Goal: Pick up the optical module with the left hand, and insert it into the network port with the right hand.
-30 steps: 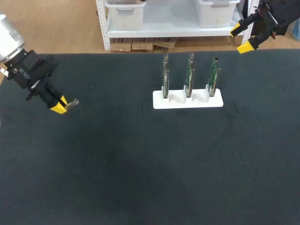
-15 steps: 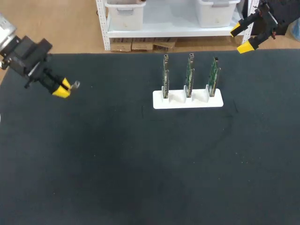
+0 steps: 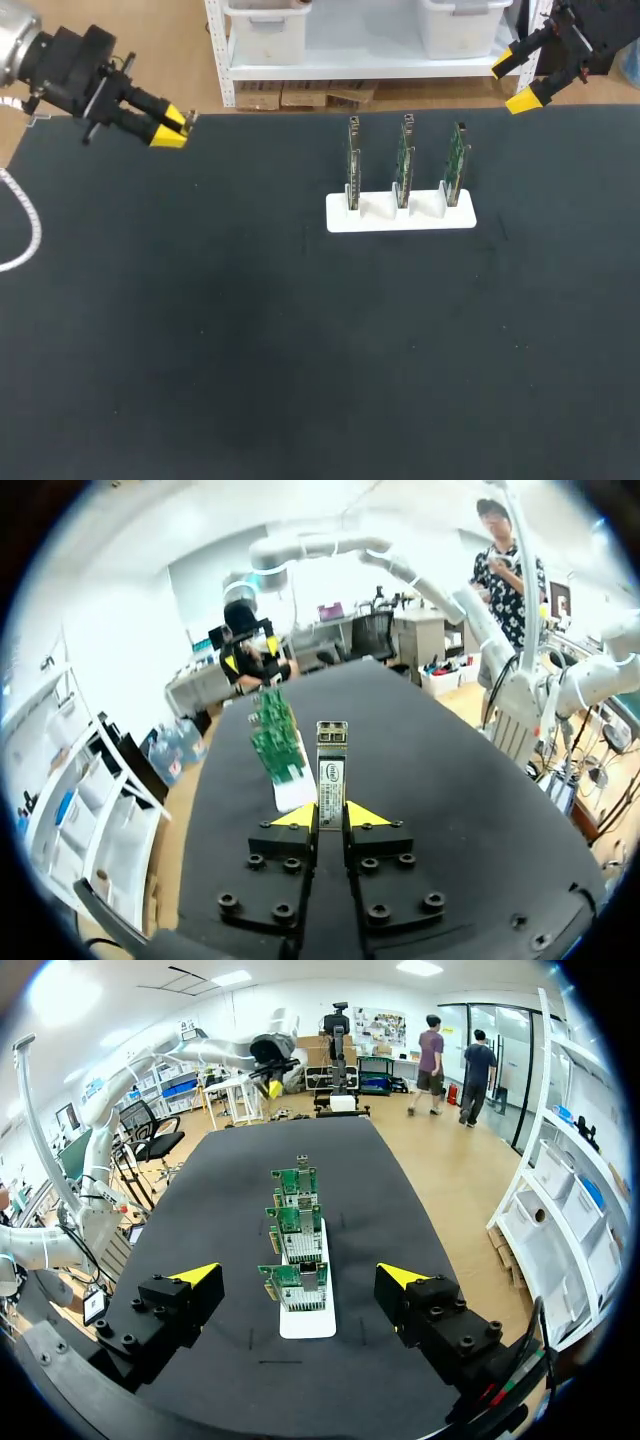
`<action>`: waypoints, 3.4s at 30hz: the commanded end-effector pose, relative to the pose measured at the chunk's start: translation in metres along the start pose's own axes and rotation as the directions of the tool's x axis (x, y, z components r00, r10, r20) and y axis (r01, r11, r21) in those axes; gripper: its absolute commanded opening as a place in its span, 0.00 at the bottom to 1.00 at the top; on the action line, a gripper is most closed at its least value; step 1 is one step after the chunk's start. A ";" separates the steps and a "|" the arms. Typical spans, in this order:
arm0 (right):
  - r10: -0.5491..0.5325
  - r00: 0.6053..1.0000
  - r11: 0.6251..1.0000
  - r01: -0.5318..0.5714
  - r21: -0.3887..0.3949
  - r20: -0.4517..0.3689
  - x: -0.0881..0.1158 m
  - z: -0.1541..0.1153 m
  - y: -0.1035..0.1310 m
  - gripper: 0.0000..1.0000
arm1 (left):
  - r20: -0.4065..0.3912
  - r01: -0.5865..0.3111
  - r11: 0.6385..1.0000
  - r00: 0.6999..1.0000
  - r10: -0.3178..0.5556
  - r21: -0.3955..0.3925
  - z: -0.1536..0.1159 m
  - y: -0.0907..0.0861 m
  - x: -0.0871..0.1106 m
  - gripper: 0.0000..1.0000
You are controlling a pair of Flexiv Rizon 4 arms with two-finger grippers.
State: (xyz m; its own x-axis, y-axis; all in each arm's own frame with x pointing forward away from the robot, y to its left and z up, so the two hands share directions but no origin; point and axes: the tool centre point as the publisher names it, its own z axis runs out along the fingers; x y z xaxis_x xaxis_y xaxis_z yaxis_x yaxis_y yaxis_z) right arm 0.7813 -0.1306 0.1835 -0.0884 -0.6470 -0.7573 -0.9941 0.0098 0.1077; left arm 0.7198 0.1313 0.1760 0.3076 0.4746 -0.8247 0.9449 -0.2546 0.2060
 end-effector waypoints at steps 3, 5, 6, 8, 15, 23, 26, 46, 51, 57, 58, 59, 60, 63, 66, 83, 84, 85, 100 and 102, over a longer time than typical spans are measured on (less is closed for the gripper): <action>0.000 1.000 1.000 0.000 0.005 0.000 0.000 0.000 0.002 1.00 | 0.150 0.128 0.978 0.977 -0.153 0.166 0.008 0.057 0.021 0.00; 0.000 1.000 1.000 0.000 0.005 0.000 0.000 0.000 0.002 1.00 | 0.130 0.205 0.965 0.965 -0.228 0.164 0.008 0.067 0.026 0.00; 0.000 1.000 1.000 0.000 0.005 0.000 0.000 0.000 0.002 1.00 | 0.129 0.225 0.960 0.960 -0.248 0.168 0.008 0.072 0.027 0.00; 0.000 1.000 1.000 0.000 0.005 0.000 0.000 0.000 0.002 1.00 | 0.108 0.231 0.959 0.962 -0.251 0.167 0.009 0.078 0.024 0.00; 0.000 1.000 1.000 0.000 0.005 0.000 0.000 0.000 0.002 1.00 | -0.008 0.219 0.965 0.975 -0.220 0.143 0.010 0.076 0.007 0.00; 0.000 1.000 1.000 0.000 0.005 0.000 0.000 0.000 0.002 1.00 | -0.008 0.219 0.965 0.975 -0.220 0.143 0.010 0.076 0.007 0.00; 0.000 1.000 1.000 0.000 0.005 0.000 0.000 0.000 0.002 1.00 | -0.008 0.219 0.965 0.975 -0.220 0.143 0.010 0.076 0.007 0.00; 0.000 1.000 1.000 0.000 0.005 0.000 0.000 0.000 0.002 1.00 | -0.009 0.216 0.966 0.976 -0.217 0.141 0.010 0.076 0.005 0.00; 0.000 1.000 1.000 0.000 0.005 0.000 0.000 0.000 0.002 1.00 | -0.041 0.217 0.975 0.976 -0.215 0.054 0.015 0.070 -0.010 0.00; 0.000 1.000 1.000 0.000 0.005 0.000 0.000 0.000 0.002 1.00 | -0.046 0.234 0.971 0.971 -0.235 -0.041 0.022 0.086 -0.033 0.00; 0.000 1.000 1.000 0.000 0.005 0.000 0.000 0.000 0.002 1.00 | -0.043 0.221 0.975 0.974 -0.222 -0.035 0.025 0.091 -0.036 0.00; 0.000 1.000 1.000 0.000 0.005 0.000 0.000 0.000 0.002 1.00 | -0.052 0.216 0.976 0.975 -0.218 -0.032 0.027 0.096 -0.039 0.00; 0.000 1.000 1.000 0.000 0.005 0.000 0.000 0.000 0.002 1.00 | -0.059 0.216 0.976 0.974 -0.217 -0.031 0.030 0.100 -0.042 0.00; 0.000 1.000 1.000 0.000 0.005 0.000 0.000 0.000 0.002 1.00 | -0.035 0.188 0.982 0.981 -0.189 -0.013 0.034 0.114 -0.046 0.00; 0.000 1.000 1.000 0.000 0.005 0.000 0.000 0.000 0.002 1.00 | -0.052 0.160 0.987 0.986 -0.161 -0.014 0.038 0.128 -0.055 0.00; 0.000 1.000 1.000 0.000 0.005 0.000 0.000 0.000 0.002 1.00 | -0.021 0.037 0.995 0.999 -0.035 0.087 0.068 0.180 -0.065 0.00; 0.000 1.000 1.000 0.000 0.005 0.000 0.000 0.000 0.002 1.00 | -0.021 0.037 0.995 0.999 -0.035 0.087 0.068 0.180 -0.065 0.00; 0.000 1.000 1.000 0.000 0.005 0.000 0.000 0.000 0.002 1.00 | -0.021 0.037 0.995 0.999 -0.035 0.087 0.068 0.180 -0.065 0.00; 0.000 1.000 1.000 0.000 0.005 0.000 0.000 0.000 0.002 1.00 | -0.038 0.002 0.999 0.999 -0.001 0.042 0.065 0.191 -0.074 0.00; 0.000 1.000 1.000 0.000 0.005 0.000 0.000 0.000 0.002 1.00 | -0.022 -0.039 0.999 0.999 0.039 -0.008 0.063 0.202 -0.085 0.00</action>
State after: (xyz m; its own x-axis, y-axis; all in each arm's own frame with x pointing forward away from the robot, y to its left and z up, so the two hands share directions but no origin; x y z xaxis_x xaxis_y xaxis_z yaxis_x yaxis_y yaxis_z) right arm 0.7813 -0.1306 0.1835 -0.0885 -0.6470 -0.7573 -0.9941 0.0099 0.1077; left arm 0.8648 -0.0053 0.2426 0.3270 0.4829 -0.8123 0.9448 -0.1840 0.2710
